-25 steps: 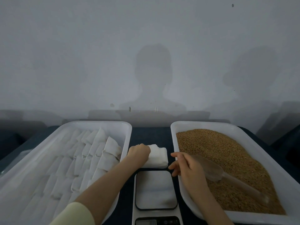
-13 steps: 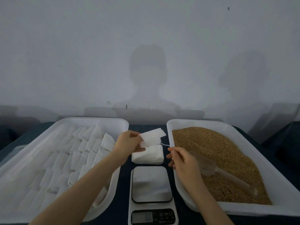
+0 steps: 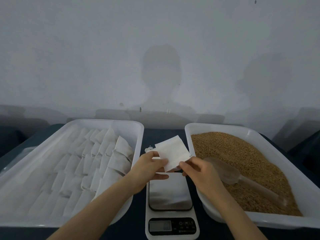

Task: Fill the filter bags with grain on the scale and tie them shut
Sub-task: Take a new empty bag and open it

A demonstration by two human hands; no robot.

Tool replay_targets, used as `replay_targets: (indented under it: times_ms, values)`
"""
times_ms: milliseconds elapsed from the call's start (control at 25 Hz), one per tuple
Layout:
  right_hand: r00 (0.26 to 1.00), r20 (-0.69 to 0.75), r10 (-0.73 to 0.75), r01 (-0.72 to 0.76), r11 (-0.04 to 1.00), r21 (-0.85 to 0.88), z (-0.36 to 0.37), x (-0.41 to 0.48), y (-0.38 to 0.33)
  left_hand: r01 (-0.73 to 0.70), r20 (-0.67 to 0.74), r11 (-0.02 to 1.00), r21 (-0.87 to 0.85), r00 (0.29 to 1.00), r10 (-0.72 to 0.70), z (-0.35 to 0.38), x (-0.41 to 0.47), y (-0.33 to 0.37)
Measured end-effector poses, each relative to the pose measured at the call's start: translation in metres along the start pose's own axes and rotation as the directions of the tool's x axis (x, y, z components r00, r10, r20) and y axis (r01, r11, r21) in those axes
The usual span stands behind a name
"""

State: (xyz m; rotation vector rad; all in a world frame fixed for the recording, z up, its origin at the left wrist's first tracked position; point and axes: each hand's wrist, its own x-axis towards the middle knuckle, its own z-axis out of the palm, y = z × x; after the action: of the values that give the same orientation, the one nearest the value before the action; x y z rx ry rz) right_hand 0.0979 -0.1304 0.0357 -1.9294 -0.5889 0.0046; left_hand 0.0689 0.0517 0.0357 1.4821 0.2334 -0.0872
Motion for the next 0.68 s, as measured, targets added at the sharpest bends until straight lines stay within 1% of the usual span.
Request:
replay_targets:
  times_ms: [80,120,160,200,240,280,320,400,440,480,600,680]
  values:
    - [1.0,-0.031,0.003,-0.004,1.0,-0.031,-0.0009,0.0011,0.0012,-0.004,0.04,1.0,0.011,0.999,0.004,0.0017,-0.0019,-0.002]
    - [0.999,-0.043,0.006,-0.008,0.999,-0.038,-0.0016,0.0017,0.0016,-0.025,0.014,0.998,0.064,1.0,0.024,0.0039,-0.0026,-0.0028]
    - [0.999,-0.051,0.009,-0.011,0.999,-0.037,-0.0015,0.0022,0.0025,-0.068,-0.065,0.986,0.155,0.995,0.079,0.0057,-0.0022,-0.0045]
    - [0.998,-0.058,0.012,-0.014,0.999,-0.029,-0.0009,0.0025,0.0032,-0.129,-0.162,0.958,0.256,0.971,0.174,0.0062,-0.0011,-0.0071]
    - [0.998,-0.063,0.017,-0.018,1.0,-0.022,0.0,0.0027,0.0037,-0.194,-0.237,0.922,0.334,0.93,0.281,0.0066,-0.0005,-0.0084]
    - [0.998,-0.066,0.02,-0.021,1.0,-0.021,0.0005,0.0029,0.0039,-0.255,-0.263,0.878,0.405,0.887,0.379,0.0063,-0.0005,-0.009]
    - [0.998,-0.065,0.018,-0.02,1.0,-0.024,0.0009,0.0028,0.0039,-0.315,-0.236,0.814,0.489,0.85,0.47,0.0054,-0.0009,-0.0089]
    - [0.999,-0.052,0.007,-0.009,0.999,-0.036,0.0014,0.0027,0.0035,-0.403,-0.098,0.652,0.642,0.8,0.591,0.0038,-0.0034,-0.0092]
    - [0.999,-0.042,0.001,-0.003,0.999,-0.045,0.0017,0.0028,0.0032,-0.44,-0.037,0.61,0.659,0.791,0.611,0.0035,-0.0048,-0.0094]
    - [0.999,-0.032,-0.004,0.002,0.999,-0.054,0.0019,0.0031,0.0027,-0.466,0.012,0.607,0.644,0.799,0.601,0.0038,-0.006,-0.0093]
    - [1.0,-0.001,-0.024,0.024,0.996,-0.085,0.0025,0.003,0.0014,-0.452,0.103,0.674,0.584,0.865,0.49,0.0078,-0.0101,-0.0095]
    - [0.999,0.022,-0.039,0.041,0.994,-0.099,0.0026,0.0024,0.0004,-0.436,0.12,0.681,0.588,0.88,0.459,0.009,-0.0103,-0.0107]
